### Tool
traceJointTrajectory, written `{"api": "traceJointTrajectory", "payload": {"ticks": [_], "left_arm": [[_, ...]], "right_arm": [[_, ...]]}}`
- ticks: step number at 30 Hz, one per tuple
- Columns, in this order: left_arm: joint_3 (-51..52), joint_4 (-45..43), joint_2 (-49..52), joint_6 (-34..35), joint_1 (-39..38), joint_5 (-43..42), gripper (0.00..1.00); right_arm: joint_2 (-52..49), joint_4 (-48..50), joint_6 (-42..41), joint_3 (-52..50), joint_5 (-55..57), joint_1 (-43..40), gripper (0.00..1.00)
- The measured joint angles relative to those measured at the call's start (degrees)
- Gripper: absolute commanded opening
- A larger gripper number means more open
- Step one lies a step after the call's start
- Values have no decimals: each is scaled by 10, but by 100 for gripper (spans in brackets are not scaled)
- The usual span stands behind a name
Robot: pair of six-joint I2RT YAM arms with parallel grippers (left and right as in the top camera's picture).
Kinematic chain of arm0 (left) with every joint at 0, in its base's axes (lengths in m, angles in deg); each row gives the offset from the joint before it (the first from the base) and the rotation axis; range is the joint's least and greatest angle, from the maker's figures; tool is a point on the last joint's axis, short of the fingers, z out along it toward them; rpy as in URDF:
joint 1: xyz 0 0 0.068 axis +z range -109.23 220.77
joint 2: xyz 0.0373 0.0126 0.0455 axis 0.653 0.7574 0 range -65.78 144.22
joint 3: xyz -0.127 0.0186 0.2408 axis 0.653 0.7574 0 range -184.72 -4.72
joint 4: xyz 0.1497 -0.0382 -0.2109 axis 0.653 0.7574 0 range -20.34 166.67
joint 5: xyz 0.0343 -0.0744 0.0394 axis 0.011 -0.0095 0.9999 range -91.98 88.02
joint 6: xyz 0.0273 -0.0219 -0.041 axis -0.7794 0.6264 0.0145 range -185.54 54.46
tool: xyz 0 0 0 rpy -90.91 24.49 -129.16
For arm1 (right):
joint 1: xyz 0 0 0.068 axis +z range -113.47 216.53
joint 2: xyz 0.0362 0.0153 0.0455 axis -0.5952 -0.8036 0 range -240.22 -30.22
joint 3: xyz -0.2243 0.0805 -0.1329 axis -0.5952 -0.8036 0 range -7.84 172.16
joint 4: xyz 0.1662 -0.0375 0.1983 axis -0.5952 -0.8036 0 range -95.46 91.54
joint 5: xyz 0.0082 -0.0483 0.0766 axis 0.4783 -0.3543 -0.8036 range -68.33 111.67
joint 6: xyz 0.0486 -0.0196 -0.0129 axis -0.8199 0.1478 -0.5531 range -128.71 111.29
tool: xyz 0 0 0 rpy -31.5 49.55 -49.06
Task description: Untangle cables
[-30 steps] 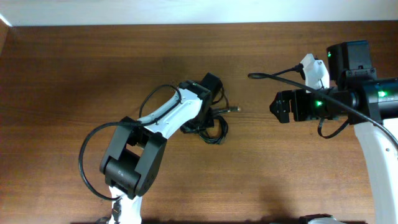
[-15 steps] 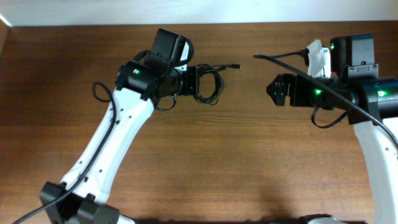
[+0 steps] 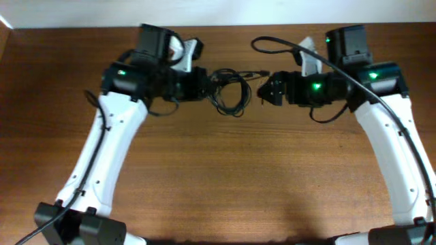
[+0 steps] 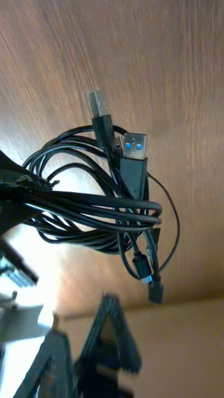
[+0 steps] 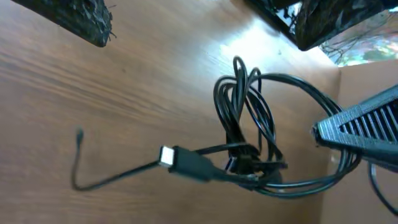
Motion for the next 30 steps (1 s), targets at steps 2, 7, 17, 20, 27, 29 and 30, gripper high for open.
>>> {"api": "traceJointTrajectory", "payload": {"ticks": [2, 7, 17, 20, 27, 29, 30], "left_arm": [[0, 0, 0, -15, 23, -58, 0], [0, -1, 0, -36, 27, -121, 0], [0, -14, 0, -40, 27, -148, 0], [0, -27, 0, -39, 28, -165, 0], [0, -39, 0, -35, 55, -229, 0], [0, -42, 0, -35, 66, -248, 0], [0, -43, 0, -35, 70, -253, 0]], "right_arm": [[-5, 33, -9, 0, -5, 17, 90], [-7, 106, -44, 0, -7, 27, 83], [-7, 111, -77, -5, 24, 76, 77], [-13, 111, -80, -10, 47, 89, 72], [-68, 134, -83, -11, 63, 91, 41], [-72, 153, -87, -11, 58, 95, 32], [-72, 160, -92, -11, 55, 96, 26]]}}
